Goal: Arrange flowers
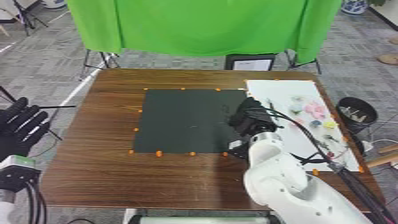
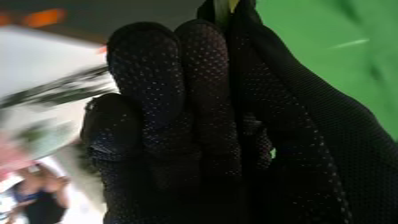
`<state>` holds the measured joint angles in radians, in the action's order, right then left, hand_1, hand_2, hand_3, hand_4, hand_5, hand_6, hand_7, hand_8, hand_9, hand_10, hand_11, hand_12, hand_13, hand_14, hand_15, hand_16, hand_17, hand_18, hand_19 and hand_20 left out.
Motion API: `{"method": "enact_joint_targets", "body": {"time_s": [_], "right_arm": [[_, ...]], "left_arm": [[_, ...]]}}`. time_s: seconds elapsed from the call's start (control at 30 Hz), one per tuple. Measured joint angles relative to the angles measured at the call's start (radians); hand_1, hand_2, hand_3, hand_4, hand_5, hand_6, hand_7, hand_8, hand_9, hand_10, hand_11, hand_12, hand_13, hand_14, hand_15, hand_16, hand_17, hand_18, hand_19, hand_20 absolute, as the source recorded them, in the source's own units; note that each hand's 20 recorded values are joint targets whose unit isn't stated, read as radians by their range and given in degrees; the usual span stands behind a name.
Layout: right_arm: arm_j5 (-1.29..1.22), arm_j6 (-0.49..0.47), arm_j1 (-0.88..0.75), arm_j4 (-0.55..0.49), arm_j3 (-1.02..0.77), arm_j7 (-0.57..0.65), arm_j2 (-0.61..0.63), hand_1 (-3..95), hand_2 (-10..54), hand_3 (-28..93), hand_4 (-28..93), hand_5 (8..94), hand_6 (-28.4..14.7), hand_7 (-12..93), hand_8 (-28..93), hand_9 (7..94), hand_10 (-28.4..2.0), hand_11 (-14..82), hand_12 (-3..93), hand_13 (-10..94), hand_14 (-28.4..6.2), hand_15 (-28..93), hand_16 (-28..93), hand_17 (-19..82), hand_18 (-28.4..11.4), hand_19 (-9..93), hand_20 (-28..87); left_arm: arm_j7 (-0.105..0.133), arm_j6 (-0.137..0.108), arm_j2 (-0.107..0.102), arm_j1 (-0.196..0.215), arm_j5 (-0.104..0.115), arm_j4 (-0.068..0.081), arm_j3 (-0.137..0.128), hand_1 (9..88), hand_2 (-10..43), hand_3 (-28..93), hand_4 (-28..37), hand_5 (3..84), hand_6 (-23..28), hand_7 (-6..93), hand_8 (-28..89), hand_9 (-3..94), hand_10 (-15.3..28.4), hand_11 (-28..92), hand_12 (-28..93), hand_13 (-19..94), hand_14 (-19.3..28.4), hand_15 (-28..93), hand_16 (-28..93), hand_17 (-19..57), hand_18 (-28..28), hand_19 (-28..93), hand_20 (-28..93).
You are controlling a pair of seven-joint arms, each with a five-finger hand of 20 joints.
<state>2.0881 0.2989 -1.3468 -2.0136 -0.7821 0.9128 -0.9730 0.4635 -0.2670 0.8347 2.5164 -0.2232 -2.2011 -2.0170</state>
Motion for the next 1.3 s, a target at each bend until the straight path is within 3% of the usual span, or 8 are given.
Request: {"method": "enact_joint_targets", "body": {"time_s": [0.2, 0.4, 0.57, 0.73, 0.93, 1.13, 1.3], "right_arm": [[0.071, -0.033, 0.179, 0.091, 0.182, -0.002, -0.104, 41.7, -9.5, 89, 9, 74.8, -3.8, 64, -1, 93.7, -7.2, 24.6, 46.1, 93, -4.1, 31, 57, 60, -20.9, 93, 25], [0.071, -0.131, 0.256, 0.198, 0.233, -0.007, -0.252, 40.9, -9.5, 90, 9, 74.8, -3.7, 64, 0, 93.7, -7.1, 25.0, 46.3, 93, -4.3, 31, 57, 60, -20.8, 93, 25], [0.078, -0.197, 0.261, 0.303, 0.258, -0.006, -0.359, 40.2, -9.5, 90, 9, 74.6, -3.3, 64, 0, 93.7, -7.1, 25.5, 46.0, 93, -4.3, 32, 56, 60, -20.9, 93, 25], [0.088, -0.214, 0.244, 0.381, 0.266, 0.014, -0.435, 38.2, -9.5, 91, 10, 74.2, -2.4, 65, 2, 93.7, -6.8, 27.2, 46.3, 93, -4.8, 32, 55, 61, -20.9, 93, 25], [0.067, -0.211, 0.226, 0.412, 0.259, 0.100, -0.483, 37.7, -9.5, 91, 10, 73.5, -2.3, 65, 3, 93.7, -6.8, 27.6, 46.8, 93, -5.0, 34, 54, 61, -20.6, 93, 26], [0.068, -0.222, 0.201, 0.416, 0.253, 0.098, -0.487, 37.4, -9.5, 90, 10, 72.3, -2.4, 66, 4, 93.7, -6.7, 26.8, 48.2, 93, -5.0, 34, 54, 62, -20.2, 93, 26], [0.078, -0.237, 0.177, 0.424, 0.232, 0.085, -0.499, 39.1, -9.5, 88, 2, 70.6, -1.7, 64, 6, 93.6, -6.9, 25.0, 49.5, 92, -6.2, 37, 49, 62, -19.6, 93, 25]], "left_arm": [[0.009, -0.027, -0.007, 0.023, 0.010, -0.005, -0.025, 26.2, 9.3, 75, -25.7, 40.4, 10.2, 11.1, -7, 33.4, 17.3, 18, 13, 21, 16.9, 32, -4, -7.3, 15.4, 35, 8], [0.023, -0.060, -0.036, 0.033, 0.020, -0.009, -0.030, 26.6, 10.8, 77, -22.1, 40.5, 10.3, 11.1, -7, 33.3, 17.2, 18, 13, 21, 16.9, 32, -4, -7.3, 15.4, 35, 8], [0.021, -0.082, -0.067, 0.007, 0.026, -0.006, 0.010, 26.6, 10.7, 77, -21.7, 40.6, 10.3, 11.2, -7, 33.2, 17.2, 18, 13, 21, 17.0, 32, -5, -7.3, 15.4, 35, 8], [0.020, -0.091, -0.085, -0.030, 0.028, -0.003, 0.042, 26.7, 10.8, 77, -21.8, 40.6, 10.3, 11.3, -7, 33.2, 17.2, 18, 13, 21, 16.9, 32, -5, -7.3, 15.4, 35, 8], [0.000, -0.094, -0.090, -0.054, 0.026, 0.001, 0.052, 26.5, 10.7, 77, -21.5, 40.6, 10.3, 11.4, -7, 33.2, 17.2, 18, 13, 21, 16.9, 32, -5, -7.3, 15.4, 35, 8], [0.001, -0.094, -0.094, -0.065, 0.027, 0.008, 0.068, 26.9, 10.7, 77, -21.6, 40.6, 10.3, 11.3, -7, 33.1, 17.2, 18, 13, 21, 16.8, 32, -5, -7.2, 15.3, 35, 8], [0.002, -0.094, -0.097, -0.079, 0.028, 0.014, 0.087, 26.9, 10.3, 76, -23.0, 40.7, 10.4, 11.4, -7, 33.1, 17.2, 18, 14, 21, 16.8, 32, -5, -7.3, 15.4, 35, 8]]}}
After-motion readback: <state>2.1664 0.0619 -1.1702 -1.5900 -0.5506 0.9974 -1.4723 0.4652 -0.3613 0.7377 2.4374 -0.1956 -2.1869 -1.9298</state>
